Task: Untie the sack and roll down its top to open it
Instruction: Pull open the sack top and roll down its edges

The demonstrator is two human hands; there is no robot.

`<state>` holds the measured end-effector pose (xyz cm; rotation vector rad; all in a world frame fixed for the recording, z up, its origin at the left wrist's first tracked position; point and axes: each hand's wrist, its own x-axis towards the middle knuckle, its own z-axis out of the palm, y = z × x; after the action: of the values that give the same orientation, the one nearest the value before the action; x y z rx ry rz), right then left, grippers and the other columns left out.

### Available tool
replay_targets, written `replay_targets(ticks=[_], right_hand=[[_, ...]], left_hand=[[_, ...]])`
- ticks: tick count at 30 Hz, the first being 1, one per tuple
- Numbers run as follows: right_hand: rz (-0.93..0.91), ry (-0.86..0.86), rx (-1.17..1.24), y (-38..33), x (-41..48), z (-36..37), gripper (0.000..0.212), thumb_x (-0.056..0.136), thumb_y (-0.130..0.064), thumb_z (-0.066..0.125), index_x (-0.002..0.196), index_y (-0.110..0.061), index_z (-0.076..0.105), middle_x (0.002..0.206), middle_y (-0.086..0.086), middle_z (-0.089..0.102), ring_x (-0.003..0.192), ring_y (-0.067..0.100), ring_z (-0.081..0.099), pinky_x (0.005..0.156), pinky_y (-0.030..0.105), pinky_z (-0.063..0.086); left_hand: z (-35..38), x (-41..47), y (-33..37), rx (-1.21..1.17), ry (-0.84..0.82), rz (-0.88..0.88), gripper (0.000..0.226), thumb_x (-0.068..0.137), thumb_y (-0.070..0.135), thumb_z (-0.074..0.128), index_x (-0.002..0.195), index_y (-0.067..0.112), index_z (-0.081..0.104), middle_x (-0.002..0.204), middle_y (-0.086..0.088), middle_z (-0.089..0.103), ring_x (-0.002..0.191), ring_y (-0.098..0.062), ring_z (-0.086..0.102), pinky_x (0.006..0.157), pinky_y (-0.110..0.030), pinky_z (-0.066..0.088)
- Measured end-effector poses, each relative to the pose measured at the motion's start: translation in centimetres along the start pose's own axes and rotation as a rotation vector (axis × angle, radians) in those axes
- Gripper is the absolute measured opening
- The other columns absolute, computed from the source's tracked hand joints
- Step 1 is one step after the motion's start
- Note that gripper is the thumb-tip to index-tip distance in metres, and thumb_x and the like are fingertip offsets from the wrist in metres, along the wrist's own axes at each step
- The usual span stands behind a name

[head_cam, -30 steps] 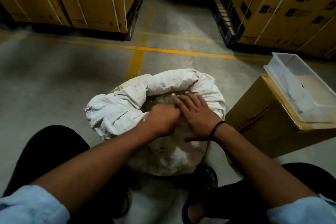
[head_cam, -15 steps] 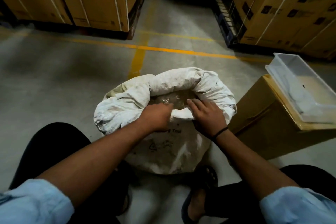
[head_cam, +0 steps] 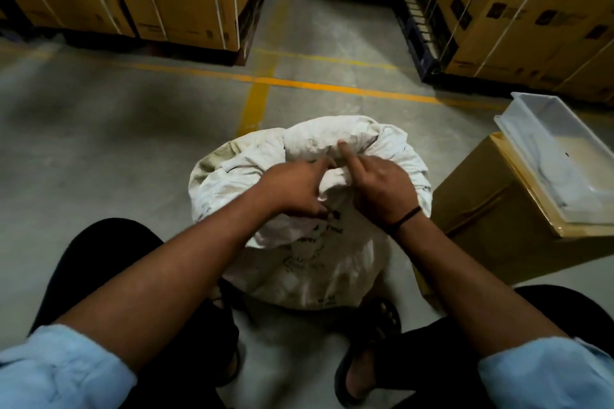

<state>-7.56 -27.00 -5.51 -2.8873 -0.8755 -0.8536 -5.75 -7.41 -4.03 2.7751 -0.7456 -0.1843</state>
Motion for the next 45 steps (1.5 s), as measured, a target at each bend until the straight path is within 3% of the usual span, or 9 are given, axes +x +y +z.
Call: replay_targets(ticks=[10, 17, 20, 26, 29, 35, 38, 42, 45], right_hand=[[0.309, -0.772, 0.594, 0.4, 0.2, -0.4, 0.078, 0.063, -0.037, 0.083, 0.133, -0.018, 0.053, 0.124, 0.005, 0.065, 0.112, 0.023, 0.061, 0.098, 0.04, 0.048], [0.288, -0.518, 0.022, -2.5, -2.1, 1.2, 0.05, 0.067, -0.026, 0.073, 0.114, -0.014, 0.059, 0.099, 0.012, 0.065, 0.081, 0.037, 0.066, 0.066, 0.042, 0.05], [0.197, -0.321, -0.157, -4.6, -2.7, 2.1, 0.036, 0.069, -0.02, 0.065, 0.103, -0.012, 0.058, 0.087, 0.01, 0.058, 0.066, 0.034, 0.058, 0.058, 0.039, 0.041], [0.361, -0.665, 0.542, -2.4, -1.8, 0.8, 0.067, 0.069, -0.044, 0.081, 0.126, -0.018, 0.057, 0.121, 0.007, 0.066, 0.107, 0.027, 0.063, 0.083, 0.033, 0.048], [0.371, -0.868, 0.448, -1.5, -2.5, 0.8, 0.065, 0.07, -0.045, 0.084, 0.121, -0.014, 0.06, 0.115, 0.01, 0.07, 0.104, 0.028, 0.065, 0.075, 0.024, 0.041], [0.238, -0.589, -0.066, -4.5, -4.0, 2.7, 0.041, 0.072, -0.033, 0.076, 0.105, -0.01, 0.069, 0.079, 0.012, 0.071, 0.07, 0.032, 0.07, 0.061, 0.035, 0.05], [0.129, -0.423, -0.11, -5.5, -4.7, 3.7, 0.032, 0.056, -0.022, 0.082, 0.08, -0.01, 0.064, 0.061, 0.01, 0.065, 0.05, 0.029, 0.063, 0.056, 0.032, 0.045], [0.202, -0.765, 0.182, -4.5, -4.5, 3.9, 0.071, 0.076, -0.046, 0.073, 0.133, -0.013, 0.049, 0.124, 0.013, 0.063, 0.115, 0.032, 0.059, 0.094, 0.043, 0.042], [0.452, -0.878, 0.578, -3.9, -4.1, 3.6, 0.084, 0.074, -0.046, 0.081, 0.141, -0.014, 0.043, 0.136, 0.01, 0.059, 0.124, 0.031, 0.056, 0.1, 0.039, 0.045]], left_hand=[[1.6, -0.5, 2.5, 0.343, 0.092, 0.227, 0.055, 0.078, 0.038, 0.077, 0.128, 0.022, 0.061, 0.113, -0.005, 0.071, 0.102, -0.027, 0.067, 0.082, -0.038, 0.052], [1.6, 0.8, 0.7, -0.169, -0.322, 0.135, 0.067, 0.073, 0.056, 0.072, 0.124, 0.018, 0.051, 0.121, -0.009, 0.061, 0.106, -0.027, 0.061, 0.093, -0.038, 0.049], [0.8, 0.7, -0.6, -0.242, -0.36, 0.096, 0.056, 0.083, 0.03, 0.079, 0.13, 0.016, 0.053, 0.112, 0.0, 0.062, 0.101, -0.021, 0.06, 0.081, -0.025, 0.042], [4.6, -0.7, -0.1, 0.26, 0.051, 0.254, 0.054, 0.076, 0.027, 0.074, 0.126, 0.015, 0.057, 0.117, -0.011, 0.066, 0.104, -0.033, 0.063, 0.085, -0.04, 0.048], [6.8, -1.4, 1.6, 0.308, 0.17, 0.361, 0.06, 0.072, 0.022, 0.072, 0.127, 0.011, 0.054, 0.116, -0.012, 0.058, 0.104, -0.032, 0.056, 0.084, -0.041, 0.045], [4.8, 0.1, 0.0, 0.087, -0.3, 0.051, 0.104, 0.069, 0.053, 0.079, 0.151, 0.026, 0.022, 0.146, -0.01, 0.049, 0.132, -0.035, 0.041, 0.107, -0.041, 0.034], [4.2, 0.0, -1.1, 0.211, -0.417, 0.021, 0.08, 0.077, 0.058, 0.073, 0.144, 0.029, 0.042, 0.136, -0.004, 0.062, 0.127, -0.031, 0.055, 0.103, -0.039, 0.043], [5.3, -0.7, -0.3, 0.323, -0.382, 0.096, 0.044, 0.094, 0.039, 0.058, 0.133, 0.019, 0.053, 0.128, -0.007, 0.066, 0.114, -0.029, 0.065, 0.088, -0.039, 0.051], [6.1, -2.0, 1.6, 0.413, -0.19, 0.174, 0.039, 0.099, 0.026, 0.046, 0.135, 0.011, 0.044, 0.131, -0.014, 0.06, 0.119, -0.035, 0.058, 0.093, -0.043, 0.045]])
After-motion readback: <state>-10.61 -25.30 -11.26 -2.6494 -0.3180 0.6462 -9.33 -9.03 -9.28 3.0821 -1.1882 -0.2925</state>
